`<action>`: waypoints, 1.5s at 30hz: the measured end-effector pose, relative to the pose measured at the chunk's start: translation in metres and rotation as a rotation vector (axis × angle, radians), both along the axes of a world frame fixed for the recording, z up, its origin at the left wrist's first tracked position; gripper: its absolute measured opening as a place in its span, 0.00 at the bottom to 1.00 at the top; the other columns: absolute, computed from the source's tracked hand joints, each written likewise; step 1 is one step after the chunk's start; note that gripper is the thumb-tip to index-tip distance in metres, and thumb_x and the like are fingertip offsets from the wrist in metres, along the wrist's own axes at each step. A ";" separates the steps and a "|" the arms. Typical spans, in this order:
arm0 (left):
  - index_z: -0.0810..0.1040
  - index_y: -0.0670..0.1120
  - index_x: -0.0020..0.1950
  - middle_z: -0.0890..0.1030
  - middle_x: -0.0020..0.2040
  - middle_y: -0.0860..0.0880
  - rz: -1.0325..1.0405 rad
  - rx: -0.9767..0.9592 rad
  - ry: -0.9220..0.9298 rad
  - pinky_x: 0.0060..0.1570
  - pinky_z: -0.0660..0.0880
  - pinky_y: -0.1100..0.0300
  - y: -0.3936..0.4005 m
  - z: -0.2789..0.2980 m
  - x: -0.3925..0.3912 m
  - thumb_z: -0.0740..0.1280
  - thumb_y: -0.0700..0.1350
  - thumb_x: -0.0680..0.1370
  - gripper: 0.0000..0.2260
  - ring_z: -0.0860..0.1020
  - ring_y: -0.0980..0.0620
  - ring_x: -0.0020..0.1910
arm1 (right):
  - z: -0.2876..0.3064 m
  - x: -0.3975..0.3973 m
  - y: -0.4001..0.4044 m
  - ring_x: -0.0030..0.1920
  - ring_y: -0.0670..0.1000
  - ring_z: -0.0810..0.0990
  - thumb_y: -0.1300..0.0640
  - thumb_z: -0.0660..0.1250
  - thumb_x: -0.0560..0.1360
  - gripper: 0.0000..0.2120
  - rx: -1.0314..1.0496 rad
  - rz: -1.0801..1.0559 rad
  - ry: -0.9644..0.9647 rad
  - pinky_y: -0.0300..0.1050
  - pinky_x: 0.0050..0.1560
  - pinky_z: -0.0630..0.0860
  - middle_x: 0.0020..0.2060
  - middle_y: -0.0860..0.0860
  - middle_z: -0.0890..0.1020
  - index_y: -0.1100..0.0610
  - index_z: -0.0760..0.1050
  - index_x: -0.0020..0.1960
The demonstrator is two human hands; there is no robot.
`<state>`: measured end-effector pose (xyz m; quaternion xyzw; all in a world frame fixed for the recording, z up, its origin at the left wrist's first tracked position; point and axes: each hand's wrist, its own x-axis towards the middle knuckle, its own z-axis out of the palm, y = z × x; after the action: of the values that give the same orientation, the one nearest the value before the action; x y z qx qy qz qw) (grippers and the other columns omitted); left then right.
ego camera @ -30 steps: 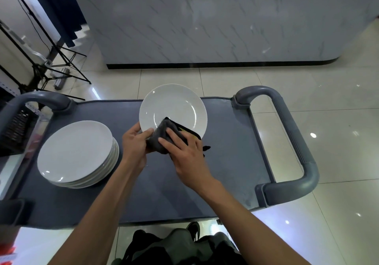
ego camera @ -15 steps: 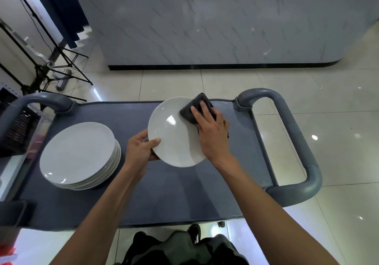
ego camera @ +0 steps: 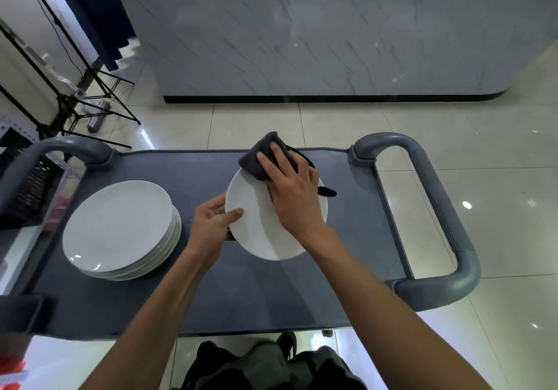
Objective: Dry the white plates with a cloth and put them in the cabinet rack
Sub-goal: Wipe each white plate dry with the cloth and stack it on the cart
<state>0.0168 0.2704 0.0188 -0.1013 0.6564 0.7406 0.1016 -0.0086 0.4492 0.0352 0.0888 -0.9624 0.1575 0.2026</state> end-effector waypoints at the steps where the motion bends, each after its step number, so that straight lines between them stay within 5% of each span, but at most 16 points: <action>1: 0.83 0.53 0.59 0.86 0.51 0.46 0.009 0.001 0.003 0.36 0.80 0.52 -0.001 0.000 0.000 0.68 0.34 0.77 0.16 0.84 0.44 0.46 | 0.001 -0.001 0.003 0.71 0.57 0.64 0.56 0.61 0.81 0.24 -0.012 -0.030 -0.017 0.54 0.65 0.62 0.77 0.49 0.64 0.46 0.64 0.76; 8: 0.84 0.54 0.57 0.86 0.51 0.46 0.004 0.007 0.030 0.36 0.80 0.54 -0.008 -0.001 0.002 0.68 0.34 0.77 0.16 0.85 0.46 0.46 | 0.008 -0.008 0.028 0.73 0.56 0.63 0.51 0.60 0.82 0.25 -0.154 -0.123 -0.132 0.57 0.68 0.62 0.77 0.49 0.64 0.47 0.63 0.77; 20: 0.83 0.53 0.57 0.87 0.47 0.48 -0.024 -0.003 0.115 0.40 0.83 0.53 -0.017 0.000 -0.001 0.67 0.32 0.78 0.17 0.85 0.50 0.45 | 0.026 -0.010 0.055 0.65 0.47 0.73 0.55 0.71 0.75 0.29 -0.497 0.094 -0.254 0.40 0.65 0.69 0.67 0.47 0.75 0.50 0.67 0.74; 24: 0.83 0.53 0.56 0.87 0.46 0.48 -0.037 -0.033 0.146 0.40 0.83 0.54 -0.019 0.001 -0.003 0.67 0.32 0.78 0.17 0.85 0.50 0.44 | 0.025 -0.008 0.056 0.63 0.49 0.75 0.56 0.72 0.74 0.29 -0.517 0.086 -0.266 0.46 0.65 0.72 0.64 0.48 0.77 0.51 0.69 0.73; 35: 0.85 0.57 0.53 0.87 0.48 0.49 -0.063 -0.075 0.149 0.41 0.82 0.56 -0.020 0.001 -0.009 0.69 0.34 0.78 0.18 0.84 0.50 0.46 | 0.010 0.001 0.048 0.53 0.51 0.76 0.60 0.73 0.71 0.22 -0.533 -0.002 -0.145 0.50 0.56 0.76 0.54 0.50 0.78 0.54 0.73 0.63; 45: 0.84 0.46 0.54 0.86 0.46 0.49 -0.035 -0.051 0.116 0.48 0.81 0.56 -0.005 -0.006 -0.011 0.67 0.34 0.79 0.11 0.82 0.52 0.47 | 0.005 0.018 0.042 0.53 0.53 0.73 0.68 0.70 0.69 0.23 -0.527 -0.042 0.084 0.50 0.50 0.75 0.55 0.50 0.74 0.57 0.72 0.62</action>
<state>0.0057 0.2656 0.0130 -0.0493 0.6815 0.7264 0.0736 0.0089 0.4915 0.0403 0.0195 -0.8805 0.3947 0.2618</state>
